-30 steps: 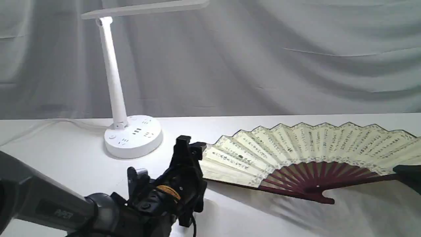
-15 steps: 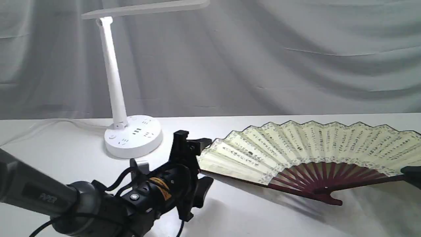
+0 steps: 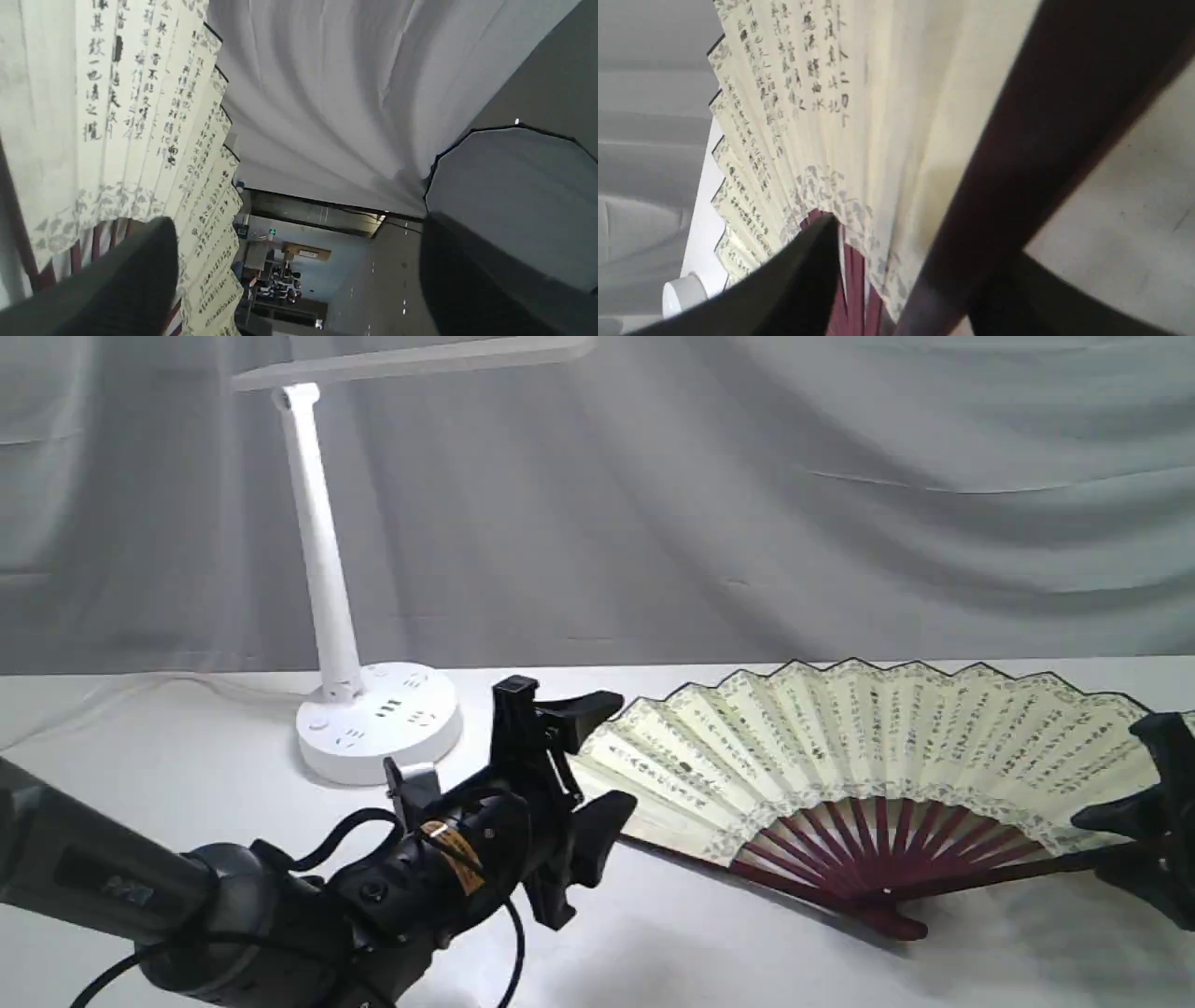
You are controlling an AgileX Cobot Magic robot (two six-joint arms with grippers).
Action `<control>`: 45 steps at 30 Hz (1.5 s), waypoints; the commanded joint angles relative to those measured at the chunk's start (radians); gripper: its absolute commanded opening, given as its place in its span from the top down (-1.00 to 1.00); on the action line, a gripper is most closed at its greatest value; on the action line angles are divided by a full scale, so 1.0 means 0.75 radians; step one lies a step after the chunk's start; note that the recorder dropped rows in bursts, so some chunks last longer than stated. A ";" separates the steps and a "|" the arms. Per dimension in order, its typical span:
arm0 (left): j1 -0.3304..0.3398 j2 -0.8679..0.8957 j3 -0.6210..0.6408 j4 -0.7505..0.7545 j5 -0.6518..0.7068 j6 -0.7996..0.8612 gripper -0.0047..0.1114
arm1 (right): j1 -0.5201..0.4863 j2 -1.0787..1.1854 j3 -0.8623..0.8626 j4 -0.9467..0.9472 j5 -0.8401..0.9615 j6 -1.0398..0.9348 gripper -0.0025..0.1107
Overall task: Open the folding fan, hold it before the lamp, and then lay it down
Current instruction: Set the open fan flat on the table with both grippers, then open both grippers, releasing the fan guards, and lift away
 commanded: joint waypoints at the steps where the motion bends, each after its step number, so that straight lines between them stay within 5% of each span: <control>1: 0.003 -0.016 -0.003 0.040 0.000 -0.013 -0.30 | 0.004 -0.001 -0.010 -0.002 -0.027 -0.016 -0.02; 6: 0.003 -0.016 -0.003 0.062 0.000 -0.013 -0.30 | 0.004 -0.001 -0.010 -0.137 -0.024 -0.004 -0.21; 13: 0.003 -0.016 -0.003 0.056 0.002 -0.013 -0.30 | 0.004 -0.003 -0.010 -0.440 -0.032 0.311 -0.20; 25: 0.003 -0.036 -0.003 0.147 0.088 -0.123 -0.20 | -0.022 -0.149 -0.086 -0.798 0.003 0.442 -0.19; 34: 0.003 -0.270 -0.033 0.199 0.794 -0.087 0.06 | 0.000 -0.377 -0.171 -1.096 0.173 0.648 -0.10; 41: 0.047 -0.423 -0.136 0.316 1.554 0.237 0.52 | 0.204 -0.442 -0.171 -1.305 0.216 0.649 -0.10; 45: 0.084 -0.510 -0.139 0.316 1.796 0.457 0.86 | 0.304 -0.442 -0.171 -1.460 0.205 0.713 -0.06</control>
